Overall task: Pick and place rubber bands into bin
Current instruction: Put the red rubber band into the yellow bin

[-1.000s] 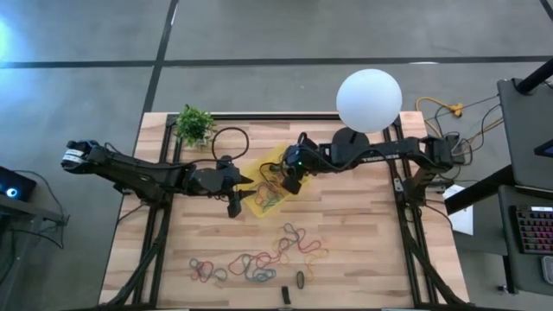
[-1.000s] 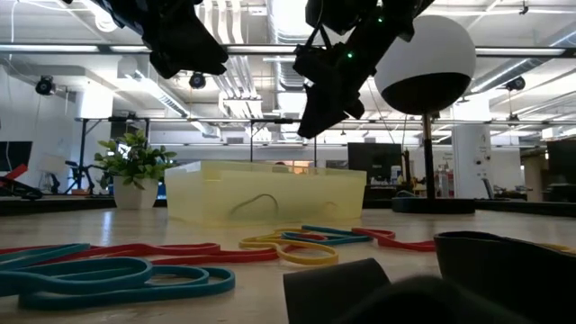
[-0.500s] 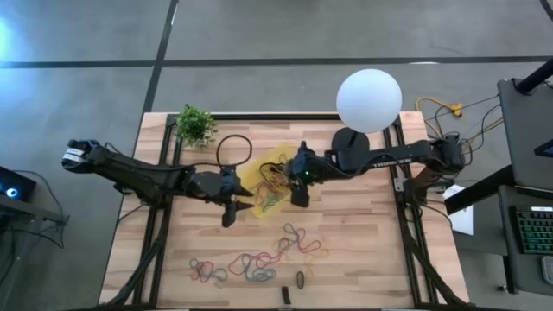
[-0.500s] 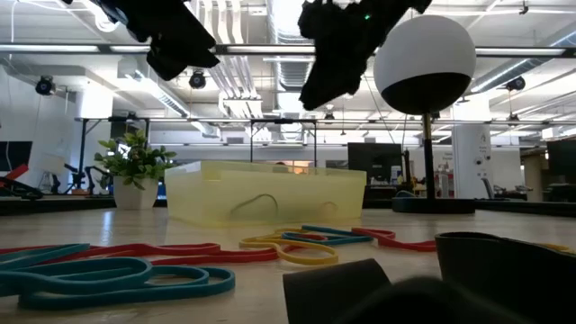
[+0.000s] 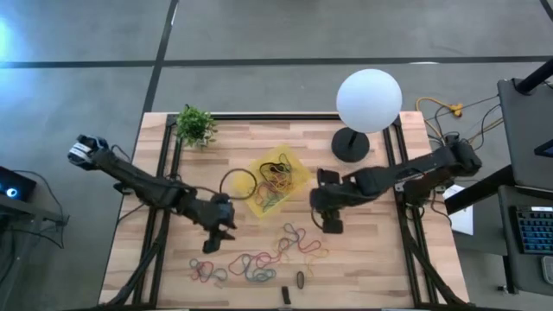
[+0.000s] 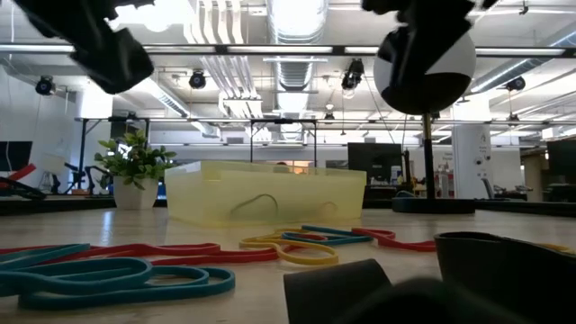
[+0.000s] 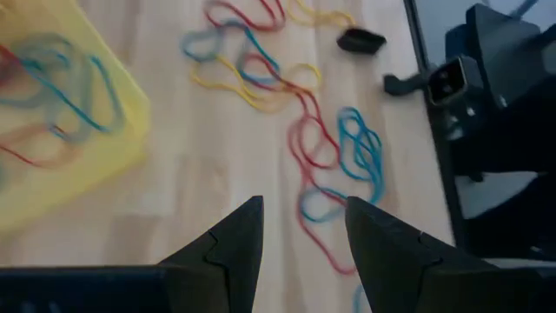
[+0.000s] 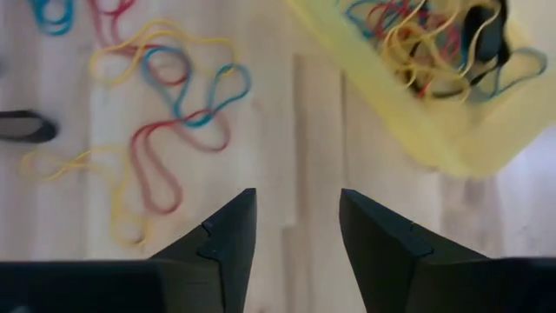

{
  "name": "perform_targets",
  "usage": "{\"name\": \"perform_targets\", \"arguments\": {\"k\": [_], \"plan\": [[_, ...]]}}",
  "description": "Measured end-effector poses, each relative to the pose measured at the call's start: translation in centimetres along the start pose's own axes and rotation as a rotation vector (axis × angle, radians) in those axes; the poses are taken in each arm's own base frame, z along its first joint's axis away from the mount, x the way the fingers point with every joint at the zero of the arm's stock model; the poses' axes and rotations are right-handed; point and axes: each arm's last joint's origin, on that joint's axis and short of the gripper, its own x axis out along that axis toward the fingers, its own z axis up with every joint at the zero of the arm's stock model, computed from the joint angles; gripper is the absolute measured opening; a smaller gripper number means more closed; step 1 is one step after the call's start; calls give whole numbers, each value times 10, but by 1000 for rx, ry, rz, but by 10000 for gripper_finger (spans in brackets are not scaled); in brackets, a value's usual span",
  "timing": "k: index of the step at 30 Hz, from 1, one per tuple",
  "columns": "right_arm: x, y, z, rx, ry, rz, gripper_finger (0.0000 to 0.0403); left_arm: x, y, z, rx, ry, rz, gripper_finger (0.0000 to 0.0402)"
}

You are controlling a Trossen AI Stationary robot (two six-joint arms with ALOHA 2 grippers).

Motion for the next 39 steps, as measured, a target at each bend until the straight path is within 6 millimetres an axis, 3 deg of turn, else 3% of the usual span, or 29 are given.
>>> {"name": "perform_targets", "arguments": {"k": [10,15,20,31,39], "plan": [[-24,15,-59,153,-51,-12,136,54,-31,-29,36,150,-30,148],[-35,12,-90,276,-105,-14,134,86,-33,-35,53,179,15,148],[-44,9,-110,347,-159,27,136,104,-34,-34,90,194,66,148],[-47,7,-117,357,-224,23,124,119,-34,-36,103,227,105,148],[-41,9,-115,334,-216,-8,122,117,-35,-16,204,135,129,148]]}}
